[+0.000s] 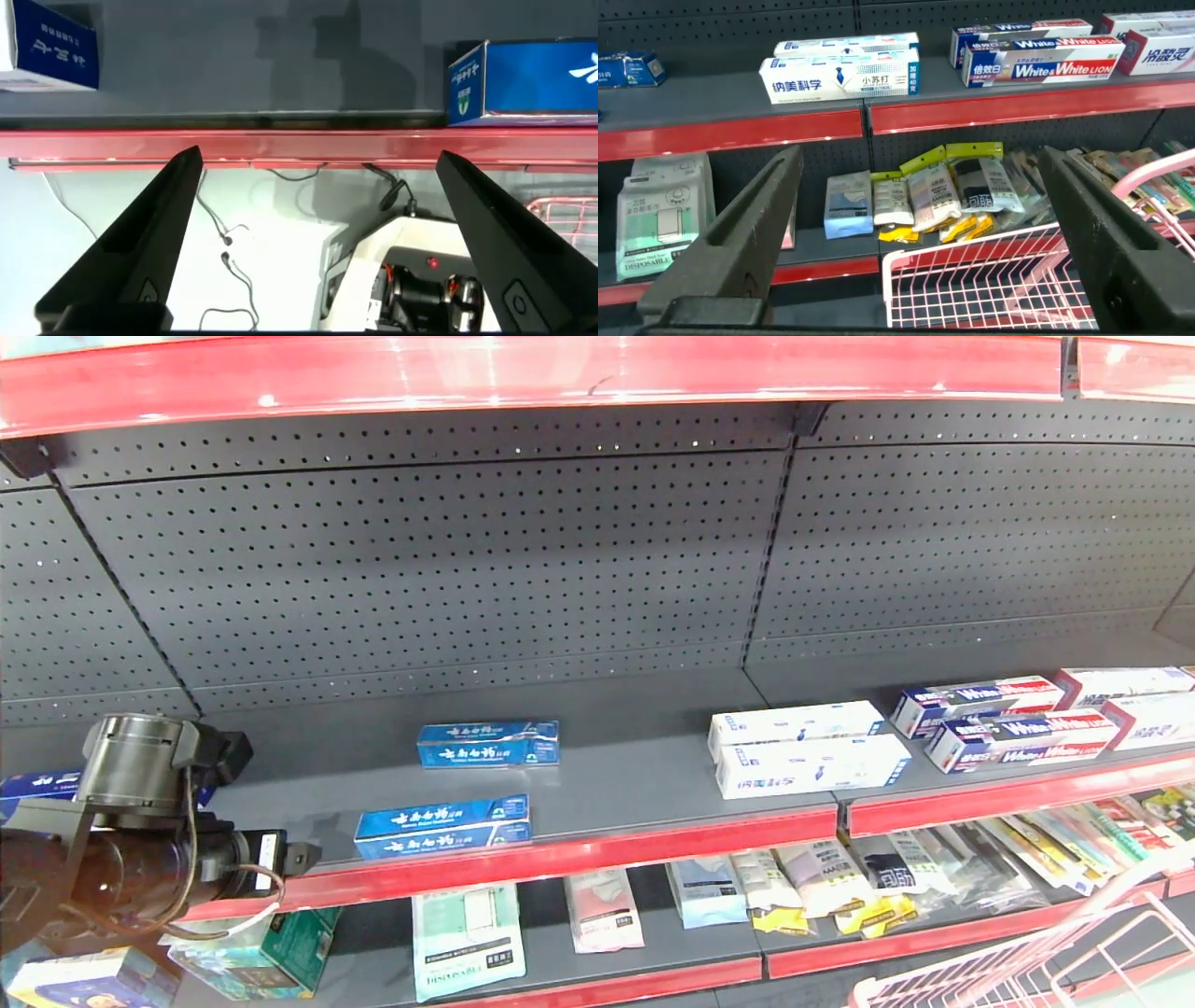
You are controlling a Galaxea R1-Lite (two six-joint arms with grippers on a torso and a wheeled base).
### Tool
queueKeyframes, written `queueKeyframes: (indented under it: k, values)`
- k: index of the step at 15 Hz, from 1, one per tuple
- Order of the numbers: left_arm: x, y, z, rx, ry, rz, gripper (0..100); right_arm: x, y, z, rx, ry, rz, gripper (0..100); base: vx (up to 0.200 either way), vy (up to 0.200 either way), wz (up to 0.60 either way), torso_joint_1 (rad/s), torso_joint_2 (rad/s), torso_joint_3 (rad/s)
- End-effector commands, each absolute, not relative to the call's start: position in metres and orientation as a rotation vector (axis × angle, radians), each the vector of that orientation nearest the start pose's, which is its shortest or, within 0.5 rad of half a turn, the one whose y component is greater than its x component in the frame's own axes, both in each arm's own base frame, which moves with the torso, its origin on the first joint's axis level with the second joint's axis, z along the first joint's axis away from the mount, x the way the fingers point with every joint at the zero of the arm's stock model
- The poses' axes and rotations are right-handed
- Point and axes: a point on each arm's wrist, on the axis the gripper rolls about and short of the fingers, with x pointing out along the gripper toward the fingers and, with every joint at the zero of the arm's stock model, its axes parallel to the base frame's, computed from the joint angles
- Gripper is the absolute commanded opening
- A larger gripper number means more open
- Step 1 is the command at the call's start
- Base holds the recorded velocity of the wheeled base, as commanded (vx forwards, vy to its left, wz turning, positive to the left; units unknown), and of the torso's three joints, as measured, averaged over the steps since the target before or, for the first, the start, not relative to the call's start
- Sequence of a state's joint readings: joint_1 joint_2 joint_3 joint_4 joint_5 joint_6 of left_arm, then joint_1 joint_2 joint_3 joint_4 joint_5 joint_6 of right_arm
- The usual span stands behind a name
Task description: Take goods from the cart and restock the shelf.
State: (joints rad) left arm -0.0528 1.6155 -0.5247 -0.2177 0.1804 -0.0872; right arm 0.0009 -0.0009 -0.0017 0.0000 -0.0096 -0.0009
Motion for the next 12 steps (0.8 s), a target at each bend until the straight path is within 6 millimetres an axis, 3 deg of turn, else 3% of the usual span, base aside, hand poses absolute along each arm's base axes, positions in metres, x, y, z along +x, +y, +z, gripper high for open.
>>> queueKeyframes:
  k: [1, 12]
  values:
    - [0.226, -0.008, 0.099, 0.021, 0.873, 0.156, 100, -0.023, 0.000, 0.076, -0.002, -0.002, -0.008, 100, 0.000, 0.000, 0.00, 0.000, 0.00, 0.000]
    - [0.233, -0.013, 0.083, 0.070, 0.956, 0.103, 100, -0.023, 0.000, 0.076, -0.002, -0.002, -0.009, 100, 0.000, 0.000, 0.00, 0.000, 0.00, 0.000]
